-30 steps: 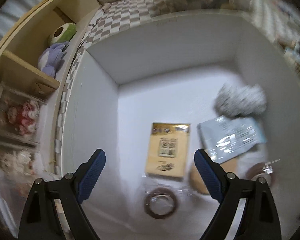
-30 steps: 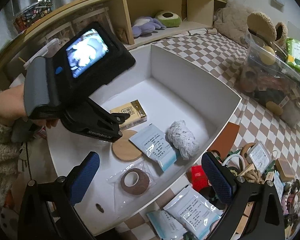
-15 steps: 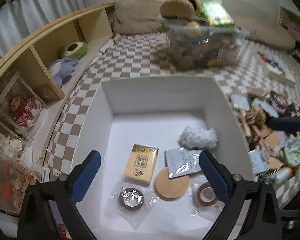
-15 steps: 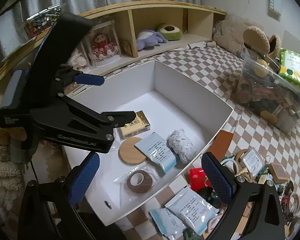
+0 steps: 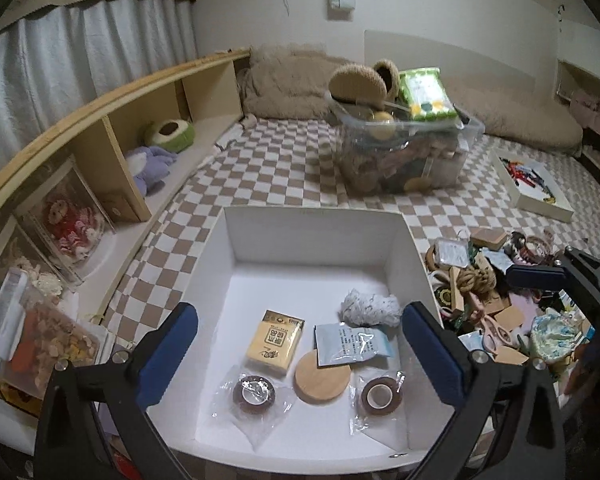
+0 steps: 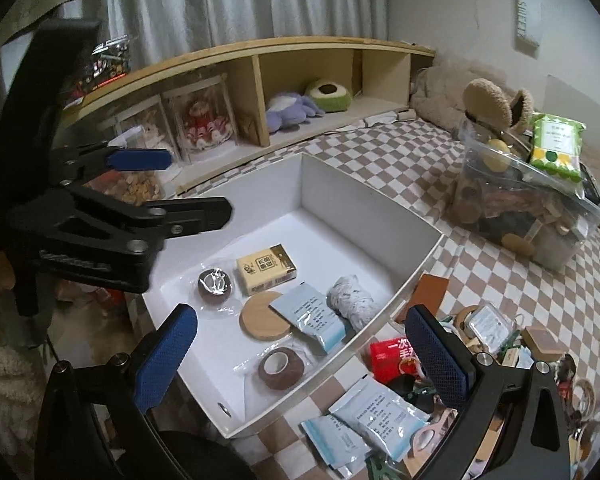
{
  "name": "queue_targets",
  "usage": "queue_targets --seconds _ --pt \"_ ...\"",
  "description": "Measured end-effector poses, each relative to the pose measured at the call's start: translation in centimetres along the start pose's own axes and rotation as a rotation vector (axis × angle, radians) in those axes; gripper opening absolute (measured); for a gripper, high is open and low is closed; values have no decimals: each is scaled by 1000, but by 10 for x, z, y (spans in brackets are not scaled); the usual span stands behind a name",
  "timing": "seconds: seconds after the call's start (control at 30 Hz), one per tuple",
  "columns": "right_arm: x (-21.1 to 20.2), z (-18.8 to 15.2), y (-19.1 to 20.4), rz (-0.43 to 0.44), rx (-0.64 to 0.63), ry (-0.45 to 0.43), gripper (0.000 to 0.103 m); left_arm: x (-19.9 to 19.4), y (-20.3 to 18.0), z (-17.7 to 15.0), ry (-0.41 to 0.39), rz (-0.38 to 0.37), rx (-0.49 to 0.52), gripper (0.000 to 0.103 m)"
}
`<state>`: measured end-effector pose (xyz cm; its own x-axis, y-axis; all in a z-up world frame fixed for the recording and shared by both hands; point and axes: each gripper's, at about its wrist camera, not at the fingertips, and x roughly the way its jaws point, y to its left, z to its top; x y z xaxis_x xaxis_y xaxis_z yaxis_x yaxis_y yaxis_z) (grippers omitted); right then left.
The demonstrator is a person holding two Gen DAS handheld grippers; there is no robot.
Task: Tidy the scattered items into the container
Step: 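Raise both grippers up out of the box, then move both grippers back over the scattered items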
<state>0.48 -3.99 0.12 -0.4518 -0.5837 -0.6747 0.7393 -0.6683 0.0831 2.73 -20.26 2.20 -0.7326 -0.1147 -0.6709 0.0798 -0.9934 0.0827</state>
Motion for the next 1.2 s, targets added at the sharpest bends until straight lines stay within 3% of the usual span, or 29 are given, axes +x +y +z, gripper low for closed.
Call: queue_targets --seconds 0.37,0.8,1.2 --pt "-25 -3 -14 -62 45 -72 103 -36 -8 -15 -89 -19 -11 103" --pt "-45 -14 -21 -110 58 -119 103 -47 -17 -32 -98 -42 -30 103" --pt "-60 -17 -20 -97 58 -167 103 -53 -21 -37 -111 -51 -44 103"
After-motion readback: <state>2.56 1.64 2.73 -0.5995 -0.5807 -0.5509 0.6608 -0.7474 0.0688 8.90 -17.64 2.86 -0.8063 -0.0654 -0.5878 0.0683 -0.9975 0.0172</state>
